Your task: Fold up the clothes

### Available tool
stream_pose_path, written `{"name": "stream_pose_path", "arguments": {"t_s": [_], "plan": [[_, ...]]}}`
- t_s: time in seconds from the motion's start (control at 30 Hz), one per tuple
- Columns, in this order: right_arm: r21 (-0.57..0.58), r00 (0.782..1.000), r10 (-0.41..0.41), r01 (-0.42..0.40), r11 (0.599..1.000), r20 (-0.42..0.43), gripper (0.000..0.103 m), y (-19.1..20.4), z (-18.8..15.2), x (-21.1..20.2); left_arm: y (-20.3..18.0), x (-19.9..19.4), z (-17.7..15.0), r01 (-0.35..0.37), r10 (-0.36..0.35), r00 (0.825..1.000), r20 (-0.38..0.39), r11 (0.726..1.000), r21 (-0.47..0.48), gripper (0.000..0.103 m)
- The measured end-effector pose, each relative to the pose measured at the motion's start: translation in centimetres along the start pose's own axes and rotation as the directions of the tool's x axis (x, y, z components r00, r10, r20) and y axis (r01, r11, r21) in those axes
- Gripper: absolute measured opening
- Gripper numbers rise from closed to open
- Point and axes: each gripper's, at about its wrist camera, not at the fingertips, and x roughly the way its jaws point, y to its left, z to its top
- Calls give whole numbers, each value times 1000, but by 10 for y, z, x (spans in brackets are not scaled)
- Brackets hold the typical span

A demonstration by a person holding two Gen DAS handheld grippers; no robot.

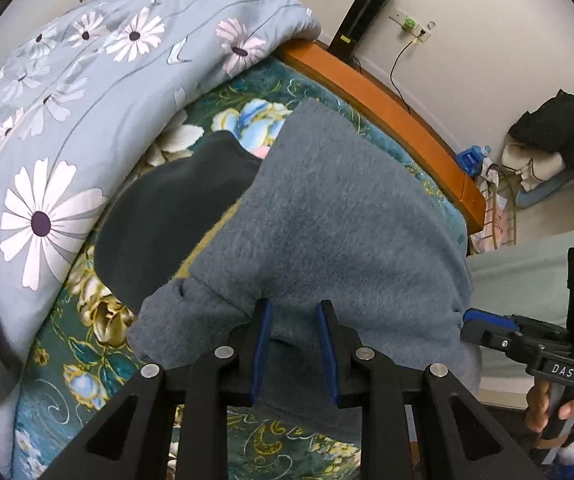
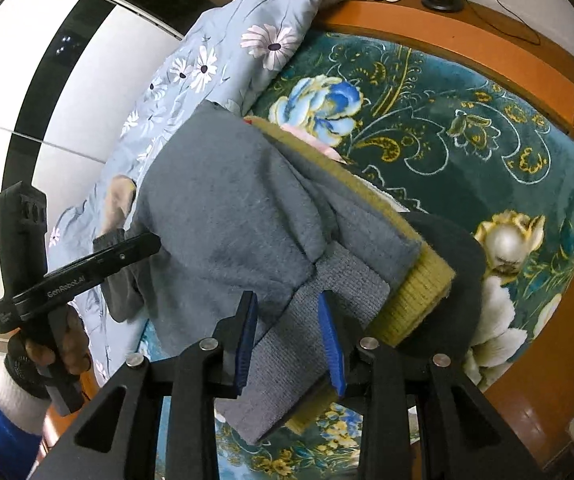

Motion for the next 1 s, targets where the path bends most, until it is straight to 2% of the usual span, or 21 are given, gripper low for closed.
{"name": "stream_pose_path", "arguments": {"t_s": [0.1,0.23,0.27,0.3,0.33,0.4,0.47,0.7,0.77,0.8,1.0], "plan": [[10,1000,-16,16,1000,0,33,-1,2,5,-1,-1,3,4,-4,1000,-4,1000,-9,26],[28,998,-57,57,998,12,33,5,2,-1,-10,-21,-2,-12,11,999,32,1000,24,28],[41,998,-53,52,998,26,33,9,-1,-7,-11,-27,-6,-11,10,999,46,999,38,38],[55,998,-49,47,997,40,33,13,-5,-13,-12,-33,-11,-11,8,998,60,999,50,53],[68,997,-46,42,997,54,33,17,-9,-19,-10,-39,-17,-10,6,997,73,998,57,59],[87,996,-43,36,996,77,33,28,-24,-27,-5,-50,-32,-14,8,996,90,998,66,62],[93,995,-49,41,995,85,33,38,-43,-28,4,-54,-49,-48,43,996,82,997,68,64],[93,986,-151,145,985,65,34,75,-113,-4,34,-73,-107,-120,114,989,94,991,59,72],[102,978,-191,183,978,79,43,80,-123,1,37,-79,-120,-123,115,987,112,990,63,73],[112,974,-213,203,973,84,51,83,-129,4,38,-82,-124,-132,124,985,119,989,67,74],[160,941,-326,309,938,94,60,99,-161,18,35,-98,-154,-132,121,981,152,989,70,92]]}}
